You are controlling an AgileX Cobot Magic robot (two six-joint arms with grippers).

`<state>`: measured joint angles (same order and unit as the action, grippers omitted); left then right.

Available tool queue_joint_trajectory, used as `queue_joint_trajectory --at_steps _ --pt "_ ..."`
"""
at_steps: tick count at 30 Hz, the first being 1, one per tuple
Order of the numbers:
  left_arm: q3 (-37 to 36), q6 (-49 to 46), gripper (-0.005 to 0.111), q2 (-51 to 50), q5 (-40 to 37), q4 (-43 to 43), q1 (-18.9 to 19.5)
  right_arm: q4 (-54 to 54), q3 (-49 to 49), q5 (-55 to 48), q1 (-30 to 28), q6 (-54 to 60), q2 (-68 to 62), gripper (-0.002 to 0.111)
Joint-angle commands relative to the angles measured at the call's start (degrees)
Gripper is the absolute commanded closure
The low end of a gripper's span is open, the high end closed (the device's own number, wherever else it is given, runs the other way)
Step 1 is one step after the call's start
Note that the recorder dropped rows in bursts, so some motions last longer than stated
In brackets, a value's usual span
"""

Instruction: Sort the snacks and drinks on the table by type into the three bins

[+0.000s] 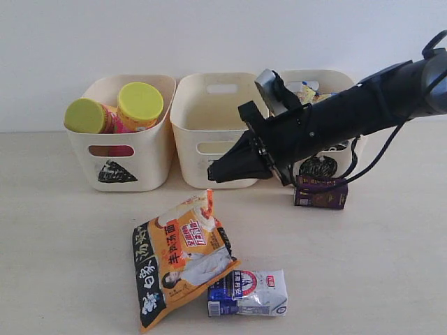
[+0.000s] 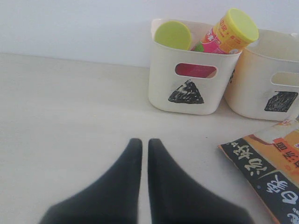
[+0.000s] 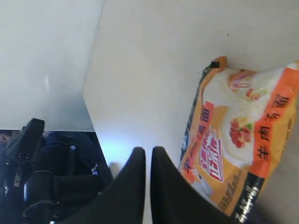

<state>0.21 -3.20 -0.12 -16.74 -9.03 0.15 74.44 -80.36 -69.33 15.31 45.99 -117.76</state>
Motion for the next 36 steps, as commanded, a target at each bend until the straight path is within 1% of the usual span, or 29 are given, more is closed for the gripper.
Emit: queue_joint_trajectory --at_steps 1,3,4,5,6,7,10,11,12,18,22,28,33,36 --pt "-0.21 -0.29 0.103 0.12 0.03 0.18 -0.23 -6.38 0.22 -0.64 0.42 0.35 0.66 0.108" --pt "-0.21 -0.29 0.103 0.12 0.03 0.18 -0.23 -7.33 0.22 -0.64 0.42 0.35 0.66 0.108" --pt "-0.21 -0.29 0.103 0.12 0.03 0.18 -0.23 -7.66 0.22 -0.64 0.42 0.35 0.56 0.106" --pt "-0.21 -0.29 0.103 0.12 0.03 0.18 -0.23 -8.12 0.22 -0.64 0.42 0.35 0.56 0.101" --pt "-0.21 -0.29 0.103 0.12 0.03 0.18 -0.23 -9.20 0.22 -0.64 0.70 -0.48 0.56 0.085" --pt "-0.21 -0.29 0.103 0.12 0.03 0.18 -0.23 -9.47 0.22 -0.64 0.71 -0.59 0.56 0.075" --pt "-0.21 -0.29 0.103 0.12 0.03 0.18 -0.23 -9.47 0.22 1.54 0.71 -0.85 0.45 0.031" --pt "-0.21 -0.29 0.103 0.12 0.03 0.18 -0.23 -9.36 0.22 2.30 0.71 -1.12 0.45 0.025" --pt "-0.21 -0.29 0.103 0.12 0.03 0.18 -0.23 -9.26 0.22 3.29 0.71 -1.52 0.36 0.023" --pt "-0.21 -0.29 0.103 0.12 0.03 0.18 -0.23 -7.61 0.22 2.89 1.42 -1.74 -3.52 0.025" --pt "-0.21 -0.29 0.103 0.12 0.03 0.18 -0.23 -7.31 0.22 2.93 4.26 -0.09 -6.51 0.025" --pt "-0.21 -0.29 0.103 0.12 0.03 0.18 -0.23 -4.24 0.22 8.35 8.23 2.54 -9.06 0.024" --pt "-0.21 -0.29 0.103 0.12 0.03 0.18 -0.23 -2.11 0.22 10.65 9.26 2.78 -10.83 0.024" --pt "-0.21 -0.29 0.103 0.12 0.03 0.18 -0.23 1.27 0.22 10.44 9.39 4.02 -11.66 0.024"
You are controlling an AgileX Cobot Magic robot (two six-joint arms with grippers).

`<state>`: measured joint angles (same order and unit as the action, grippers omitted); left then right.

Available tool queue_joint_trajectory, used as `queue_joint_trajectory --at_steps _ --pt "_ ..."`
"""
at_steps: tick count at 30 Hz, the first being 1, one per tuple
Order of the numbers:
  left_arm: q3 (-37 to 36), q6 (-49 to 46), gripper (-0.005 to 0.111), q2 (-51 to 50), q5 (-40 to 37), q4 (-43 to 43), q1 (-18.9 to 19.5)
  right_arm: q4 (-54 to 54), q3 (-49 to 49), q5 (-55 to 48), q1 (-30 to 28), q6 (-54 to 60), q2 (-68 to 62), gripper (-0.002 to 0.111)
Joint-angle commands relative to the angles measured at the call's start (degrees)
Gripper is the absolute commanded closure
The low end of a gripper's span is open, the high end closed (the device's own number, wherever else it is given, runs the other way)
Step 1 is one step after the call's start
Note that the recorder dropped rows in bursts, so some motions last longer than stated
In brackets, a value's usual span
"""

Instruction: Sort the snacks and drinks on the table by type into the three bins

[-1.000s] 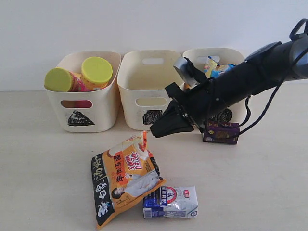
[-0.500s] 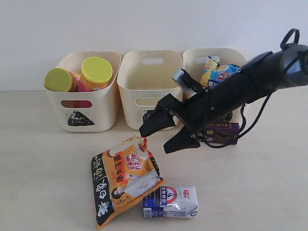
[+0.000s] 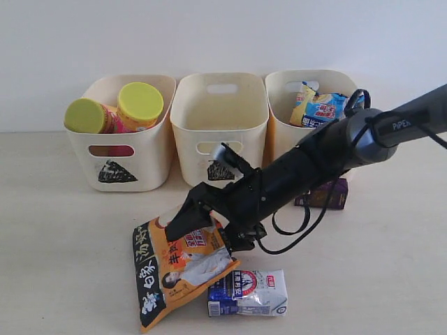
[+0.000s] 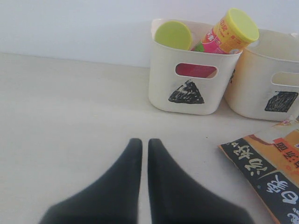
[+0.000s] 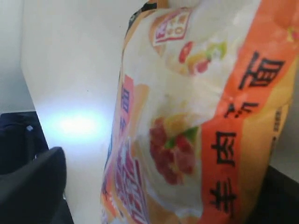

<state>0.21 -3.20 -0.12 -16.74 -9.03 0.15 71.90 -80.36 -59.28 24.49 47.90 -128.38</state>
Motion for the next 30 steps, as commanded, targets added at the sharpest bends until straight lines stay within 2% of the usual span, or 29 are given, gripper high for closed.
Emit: queue_joint_trajectory --at_steps 1,4,13,15,17,20,21,22,23,24,25,30 --pt "-0.21 -0.29 0.103 0.12 0.03 0.18 -0.23 4.84 0.22 0.29 0.20 2.54 -1.34 0.024" --pt "-0.21 -0.29 0.103 0.12 0.03 0.18 -0.23 8.43 0.22 0.35 0.54 3.41 -2.14 0.024" --pt "-0.21 -0.29 0.103 0.12 0.03 0.18 -0.23 8.26 0.22 5.74 2.41 3.41 -2.27 0.025" --pt "-0.21 -0.29 0.103 0.12 0.03 0.18 -0.23 8.26 0.22 5.39 2.41 3.41 -2.27 0.029" --pt "-0.21 -0.29 0.103 0.12 0.03 0.18 -0.23 8.26 0.22 5.30 2.41 3.41 -2.27 0.037" --pt "-0.21 -0.29 0.103 0.12 0.03 0.18 -0.23 8.26 0.22 5.16 2.41 3.28 -2.27 0.058" --pt "-0.21 -0.29 0.103 0.12 0.03 0.18 -0.23 8.26 0.22 4.94 2.30 3.28 -2.27 0.075" --pt "-0.21 -0.29 0.103 0.12 0.03 0.18 -0.23 8.26 0.22 4.94 2.29 3.28 -2.27 0.081" --pt "-0.21 -0.29 0.103 0.12 0.03 0.18 -0.23 8.26 0.22 4.83 1.77 3.28 -2.27 0.096" --pt "-0.21 -0.29 0.103 0.12 0.03 0.18 -0.23 8.26 0.22 4.81 1.64 3.49 -2.27 0.103" --pt "-0.21 -0.29 0.103 0.12 0.03 0.18 -0.23 8.26 0.22 3.77 0.83 3.58 -2.08 0.108" --pt "-0.21 -0.29 0.103 0.12 0.03 0.18 -0.23 8.14 0.22 -2.80 -2.87 4.06 1.36 0.108"
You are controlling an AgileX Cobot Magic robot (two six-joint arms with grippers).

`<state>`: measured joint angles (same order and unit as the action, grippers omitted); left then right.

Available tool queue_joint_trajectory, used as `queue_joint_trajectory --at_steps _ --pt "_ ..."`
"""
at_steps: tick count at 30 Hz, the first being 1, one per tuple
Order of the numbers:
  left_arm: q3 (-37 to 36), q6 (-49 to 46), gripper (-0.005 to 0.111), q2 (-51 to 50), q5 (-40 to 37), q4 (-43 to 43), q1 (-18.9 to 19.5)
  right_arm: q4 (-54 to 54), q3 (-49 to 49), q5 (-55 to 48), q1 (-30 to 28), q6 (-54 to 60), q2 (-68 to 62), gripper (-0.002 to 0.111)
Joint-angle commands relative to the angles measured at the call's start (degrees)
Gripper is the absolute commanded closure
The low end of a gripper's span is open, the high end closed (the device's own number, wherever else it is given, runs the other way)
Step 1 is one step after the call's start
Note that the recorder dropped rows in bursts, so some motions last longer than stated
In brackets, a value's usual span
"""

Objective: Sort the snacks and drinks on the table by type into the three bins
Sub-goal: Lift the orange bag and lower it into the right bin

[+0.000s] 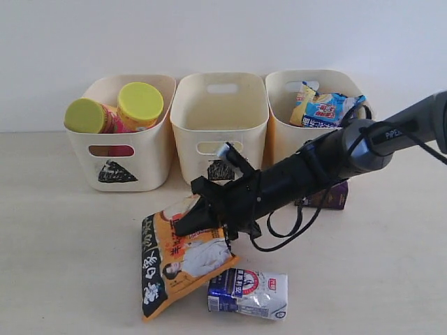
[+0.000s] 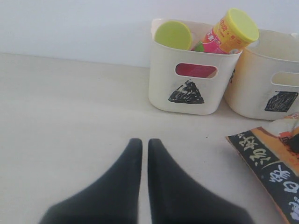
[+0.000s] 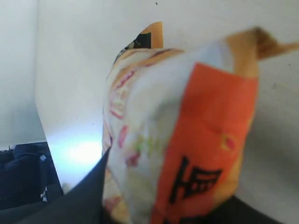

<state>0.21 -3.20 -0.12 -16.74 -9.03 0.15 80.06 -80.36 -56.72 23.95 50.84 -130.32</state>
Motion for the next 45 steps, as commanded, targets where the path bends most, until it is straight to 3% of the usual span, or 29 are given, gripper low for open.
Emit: queue_joint_trajectory --at_steps 1,5,12,26,35,42,45 --pt "-0.21 -0.29 0.103 0.12 0.03 0.18 -0.23 -0.02 0.22 -6.80 -2.79 1.21 4.09 0.108" --pt "-0.21 -0.29 0.103 0.12 0.03 0.18 -0.23 -0.24 0.22 -12.82 -4.11 3.55 8.54 0.108" --pt "-0.21 -0.29 0.103 0.12 0.03 0.18 -0.23 -1.55 0.22 -13.24 -9.17 3.66 16.77 0.108" --pt "-0.21 -0.29 0.103 0.12 0.03 0.18 -0.23 -1.68 0.22 -13.24 -26.55 3.66 31.46 0.108" --pt "-0.21 -0.29 0.103 0.12 0.03 0.18 -0.23 2.50 0.22 8.63 -27.24 5.31 31.86 0.108" --pt "-0.21 -0.29 0.103 0.12 0.03 0.18 -0.23 3.26 -0.11 30.33 -23.93 10.07 30.86 0.108" --pt "-0.21 -0.29 0.103 0.12 0.03 0.18 -0.23 3.26 -1.88 33.18 -21.89 13.24 28.35 0.108"
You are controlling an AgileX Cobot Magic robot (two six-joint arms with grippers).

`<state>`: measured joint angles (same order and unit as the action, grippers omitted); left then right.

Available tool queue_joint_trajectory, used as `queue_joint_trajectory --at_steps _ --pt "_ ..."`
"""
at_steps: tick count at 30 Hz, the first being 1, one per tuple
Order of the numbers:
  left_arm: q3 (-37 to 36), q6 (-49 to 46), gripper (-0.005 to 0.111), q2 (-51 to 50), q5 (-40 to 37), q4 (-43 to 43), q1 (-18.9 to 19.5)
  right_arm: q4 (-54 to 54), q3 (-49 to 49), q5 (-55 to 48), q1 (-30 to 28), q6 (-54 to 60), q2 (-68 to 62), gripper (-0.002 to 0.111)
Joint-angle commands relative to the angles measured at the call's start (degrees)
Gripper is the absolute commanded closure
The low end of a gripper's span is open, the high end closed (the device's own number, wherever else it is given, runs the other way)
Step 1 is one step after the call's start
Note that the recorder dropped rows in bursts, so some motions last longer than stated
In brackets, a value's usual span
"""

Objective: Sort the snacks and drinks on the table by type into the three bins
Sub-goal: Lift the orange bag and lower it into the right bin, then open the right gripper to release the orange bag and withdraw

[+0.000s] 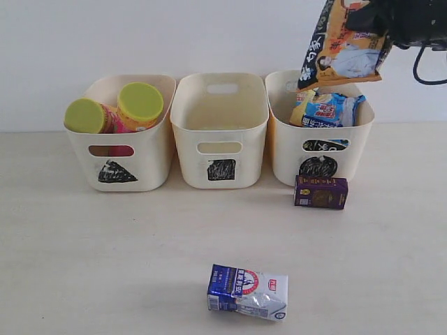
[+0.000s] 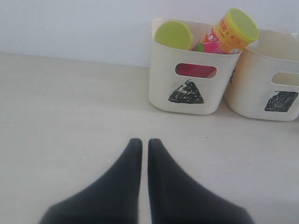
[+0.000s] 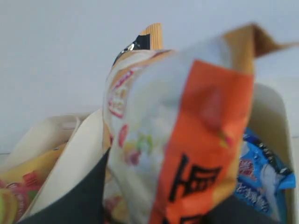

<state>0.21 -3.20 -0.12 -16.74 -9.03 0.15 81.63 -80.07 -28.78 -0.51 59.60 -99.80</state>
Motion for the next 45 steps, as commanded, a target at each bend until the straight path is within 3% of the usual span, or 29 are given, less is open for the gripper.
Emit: queue_joint_trajectory --at_steps 1,16,19,25,27,34,37,43,45 --pt "-0.21 -0.29 0.103 0.12 0.03 0.18 -0.23 1.69 -2.84 5.85 3.13 5.11 -3.25 0.108" --pt "-0.21 -0.29 0.103 0.12 0.03 0.18 -0.23 1.40 -10.95 12.17 6.36 12.90 -17.45 0.107" --pt "-0.21 -0.29 0.103 0.12 0.03 0.18 -0.23 1.40 -10.88 11.90 6.36 13.00 -18.33 0.092" --pt "-0.21 -0.29 0.103 0.12 0.03 0.18 -0.23 1.32 -10.88 11.04 6.46 12.88 -18.71 0.035" --pt "-0.21 -0.29 0.103 0.12 0.03 0.18 -0.23 1.32 -10.88 11.04 6.36 12.73 -18.59 0.031" --pt "-0.21 -0.29 0.103 0.12 0.03 0.18 -0.23 1.08 -10.88 10.37 6.36 12.34 -16.03 0.039" --pt "-0.21 -0.29 0.103 0.12 0.03 0.18 -0.23 -1.80 -10.88 9.12 6.36 12.34 -14.32 0.056" --pt "-0.21 -0.29 0.103 0.12 0.03 0.18 -0.23 -14.62 -10.88 1.86 5.46 7.50 -9.79 0.109" --pt "-0.21 -0.29 0.103 0.12 0.03 0.18 -0.23 -20.86 -10.88 -2.69 4.44 1.76 -8.33 0.108"
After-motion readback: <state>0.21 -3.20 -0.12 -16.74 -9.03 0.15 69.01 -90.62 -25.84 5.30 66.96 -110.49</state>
